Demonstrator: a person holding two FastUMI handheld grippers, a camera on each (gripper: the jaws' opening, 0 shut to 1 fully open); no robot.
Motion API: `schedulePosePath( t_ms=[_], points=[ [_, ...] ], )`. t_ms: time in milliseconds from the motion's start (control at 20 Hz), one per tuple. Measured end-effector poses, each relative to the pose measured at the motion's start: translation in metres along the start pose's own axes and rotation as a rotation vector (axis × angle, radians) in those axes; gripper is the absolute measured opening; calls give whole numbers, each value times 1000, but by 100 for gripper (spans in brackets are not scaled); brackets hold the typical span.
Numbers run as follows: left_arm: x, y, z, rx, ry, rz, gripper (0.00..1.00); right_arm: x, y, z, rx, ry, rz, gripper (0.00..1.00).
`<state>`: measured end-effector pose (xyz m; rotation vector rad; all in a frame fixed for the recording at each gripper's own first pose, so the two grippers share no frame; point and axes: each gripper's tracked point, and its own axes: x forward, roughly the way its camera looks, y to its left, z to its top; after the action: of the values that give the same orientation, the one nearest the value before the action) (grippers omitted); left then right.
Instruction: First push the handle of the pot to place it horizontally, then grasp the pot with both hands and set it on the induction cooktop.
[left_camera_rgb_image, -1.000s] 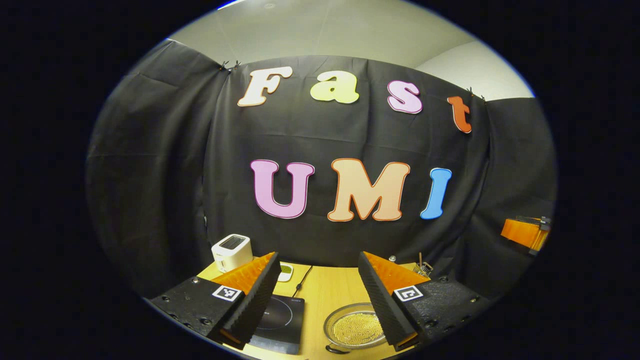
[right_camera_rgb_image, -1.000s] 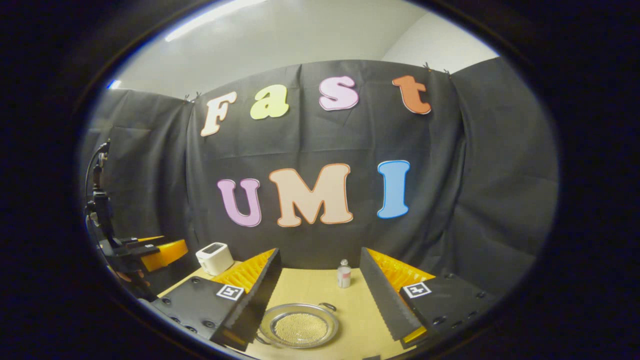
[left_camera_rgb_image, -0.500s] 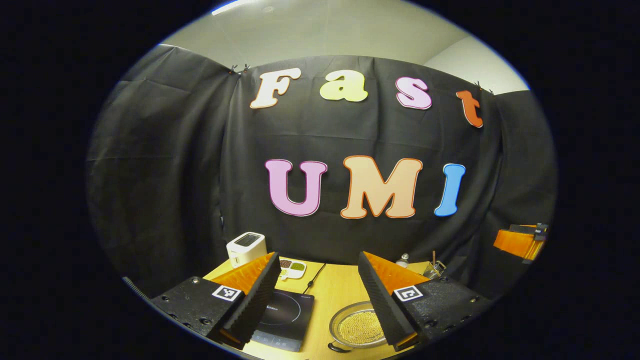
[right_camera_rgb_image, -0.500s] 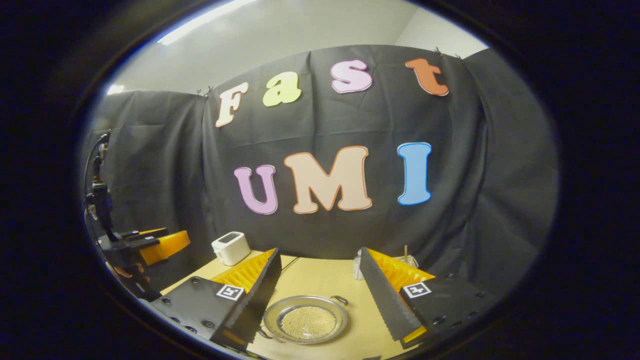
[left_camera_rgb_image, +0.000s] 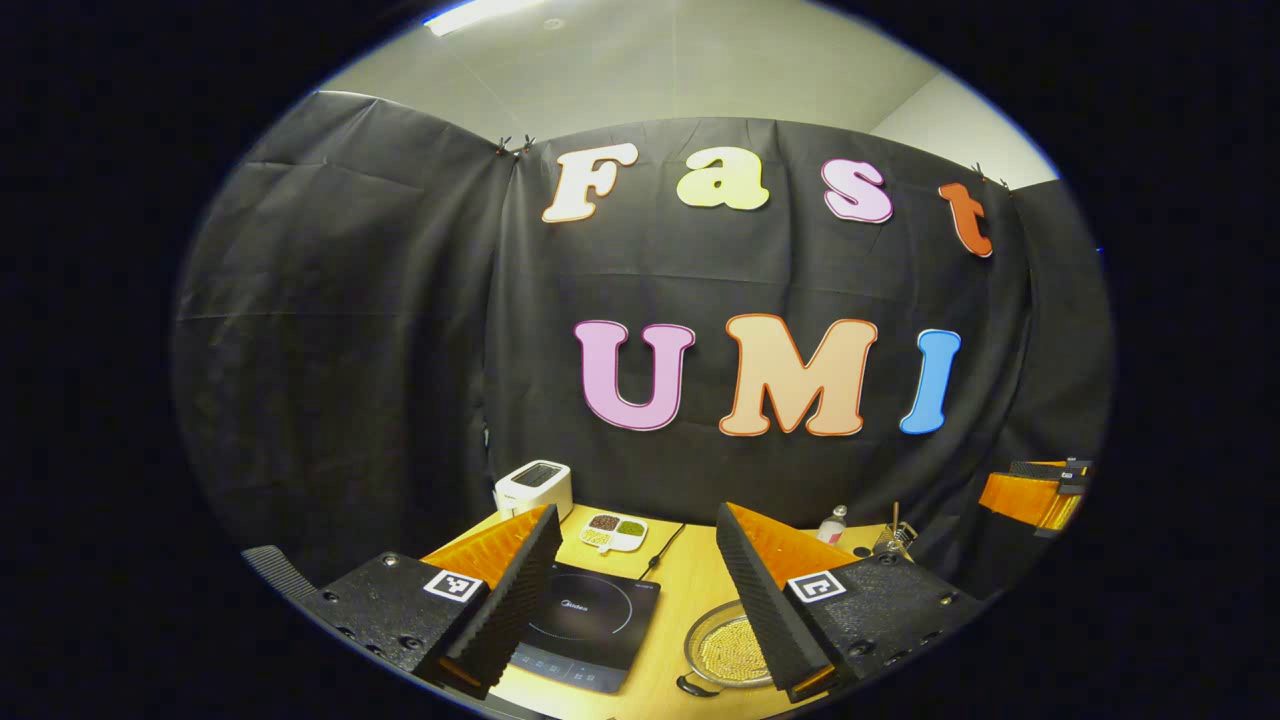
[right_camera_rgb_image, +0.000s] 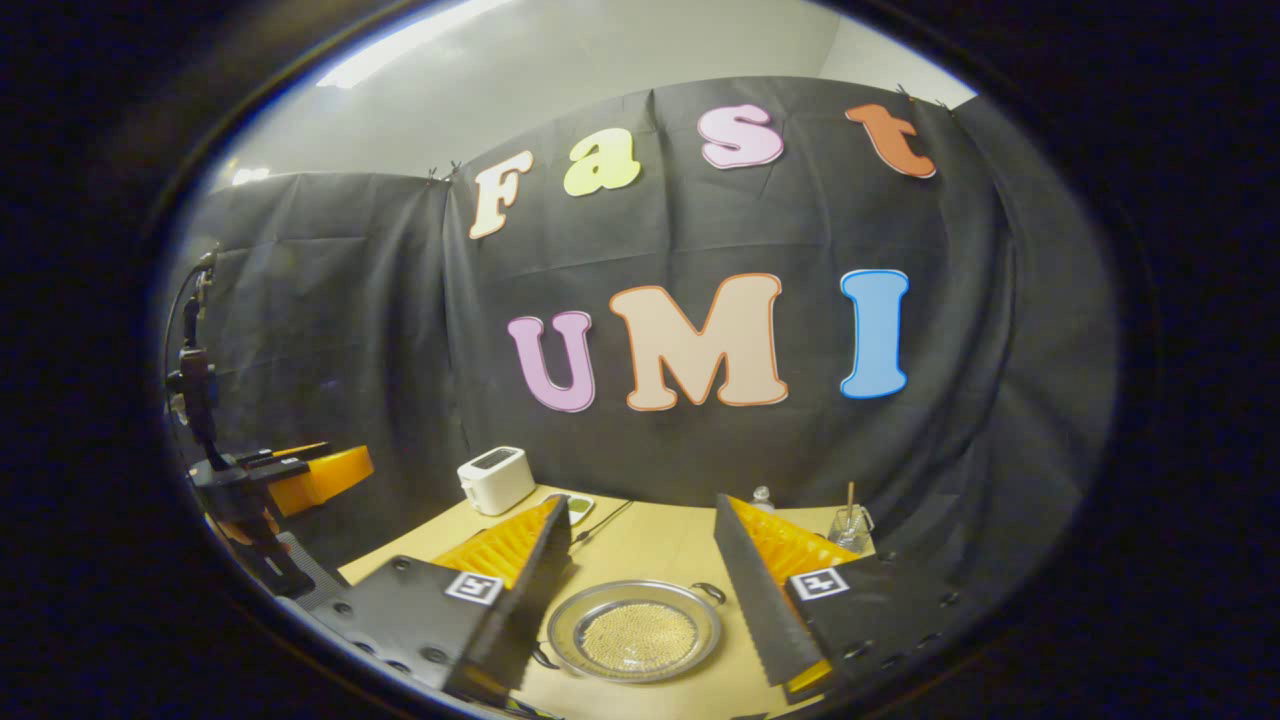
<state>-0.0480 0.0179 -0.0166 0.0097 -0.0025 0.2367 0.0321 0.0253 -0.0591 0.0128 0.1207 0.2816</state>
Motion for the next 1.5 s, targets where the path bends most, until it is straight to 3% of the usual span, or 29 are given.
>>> schedulePosePath(
  t_ms=[100,250,300,400,550,600,950,1150,1350,1400,1450,1500],
  points=[
    [-7,2,-1,3,2,12,95,2,8,-5,17,8,31,61],
    [-15,-1,-6,6,6,13,92,5,15,-13,27,27,61,43],
    [-18,-2,-8,9,8,12,92,7,15,-16,25,36,58,24],
    [-21,-6,-11,8,8,6,95,7,16,-18,17,36,57,0],
    [-22,-9,-15,1,9,3,92,7,22,-33,-3,63,79,0],
    [-22,-9,-17,1,10,3,95,7,23,-38,-6,71,84,2],
    [-21,9,-32,16,39,39,95,4,40,-104,30,199,130,0],
    [-15,27,-41,10,55,42,92,1,41,-154,25,318,95,2],
    [1,53,-52,9,83,27,95,-5,50,-208,60,444,46,2],
    [6,58,-55,16,82,19,92,-6,55,-224,86,481,37,2],
    [12,64,-55,25,80,14,99,-7,60,-240,117,518,29,0],
    [15,72,-55,36,77,11,97,-7,65,-255,142,553,19,0]
  ],
)
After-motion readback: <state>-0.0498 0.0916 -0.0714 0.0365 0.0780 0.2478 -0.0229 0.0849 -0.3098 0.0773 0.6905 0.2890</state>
